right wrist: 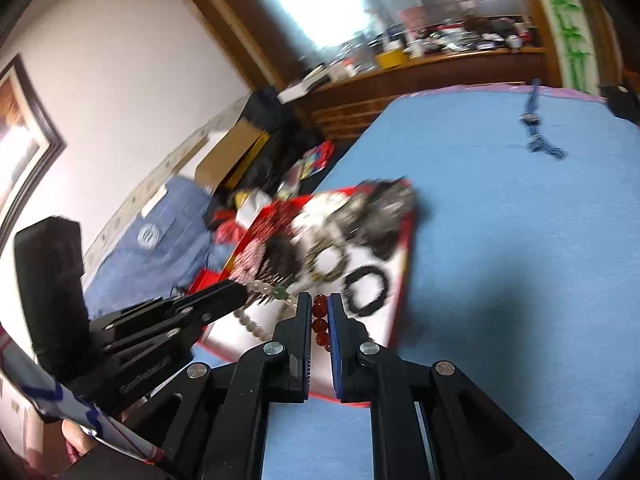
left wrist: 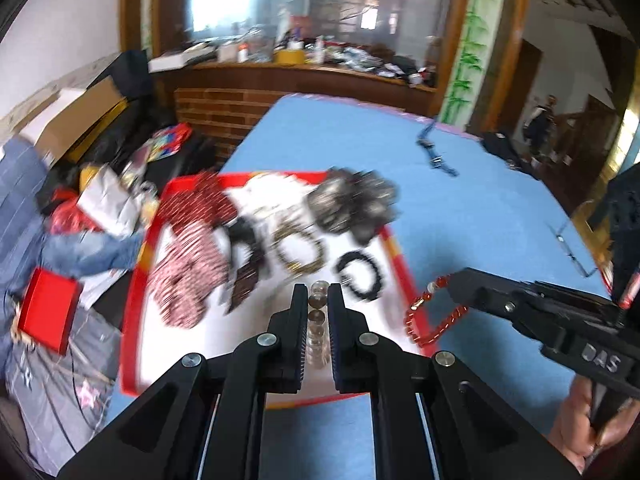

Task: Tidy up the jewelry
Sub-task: 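Carry the pearl and red bead bracelets over the tray, then open both grippers to lay the bracelets in the tray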

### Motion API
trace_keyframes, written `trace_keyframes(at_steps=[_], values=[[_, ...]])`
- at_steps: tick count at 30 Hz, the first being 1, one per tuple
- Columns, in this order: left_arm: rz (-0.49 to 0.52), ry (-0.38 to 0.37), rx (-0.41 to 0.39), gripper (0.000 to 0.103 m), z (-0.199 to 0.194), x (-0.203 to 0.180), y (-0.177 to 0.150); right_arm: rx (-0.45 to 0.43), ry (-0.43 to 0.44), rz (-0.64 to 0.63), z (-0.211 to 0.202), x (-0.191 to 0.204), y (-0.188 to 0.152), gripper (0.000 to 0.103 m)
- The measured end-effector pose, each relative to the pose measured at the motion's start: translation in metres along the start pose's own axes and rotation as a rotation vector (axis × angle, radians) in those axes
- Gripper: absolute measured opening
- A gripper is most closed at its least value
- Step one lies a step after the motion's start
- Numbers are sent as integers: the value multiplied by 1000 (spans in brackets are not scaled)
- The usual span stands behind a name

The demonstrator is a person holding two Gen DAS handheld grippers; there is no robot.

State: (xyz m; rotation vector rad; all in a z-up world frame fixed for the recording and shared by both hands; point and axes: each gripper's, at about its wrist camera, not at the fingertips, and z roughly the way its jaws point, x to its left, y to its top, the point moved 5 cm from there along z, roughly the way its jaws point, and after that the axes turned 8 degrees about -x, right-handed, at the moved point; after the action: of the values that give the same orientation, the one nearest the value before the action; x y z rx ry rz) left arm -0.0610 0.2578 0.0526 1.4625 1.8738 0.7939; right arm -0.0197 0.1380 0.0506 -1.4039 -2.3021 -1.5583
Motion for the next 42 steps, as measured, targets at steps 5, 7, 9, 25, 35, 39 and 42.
trace_keyframes(at_steps=[5,7,9,25,35,39,42], values=[[-41,20,10,9,1,28,-12,59,32,-28,28,31,-16,9],[-59,19,13,9,3,36,-14,77,40,-39,36,38,-22,9],[-72,24,16,9,5,43,-18,106,27,-41,50,39,-29,9],[-138,146,79,9,32,96,-53,145,-153,30,71,-25,-40,9],[-129,170,90,9,38,96,-56,171,-198,0,77,-33,-46,10],[-117,184,84,9,38,95,-57,175,-204,-4,77,-33,-47,10],[-113,188,83,9,38,94,-58,175,-210,-9,77,-33,-48,10]])
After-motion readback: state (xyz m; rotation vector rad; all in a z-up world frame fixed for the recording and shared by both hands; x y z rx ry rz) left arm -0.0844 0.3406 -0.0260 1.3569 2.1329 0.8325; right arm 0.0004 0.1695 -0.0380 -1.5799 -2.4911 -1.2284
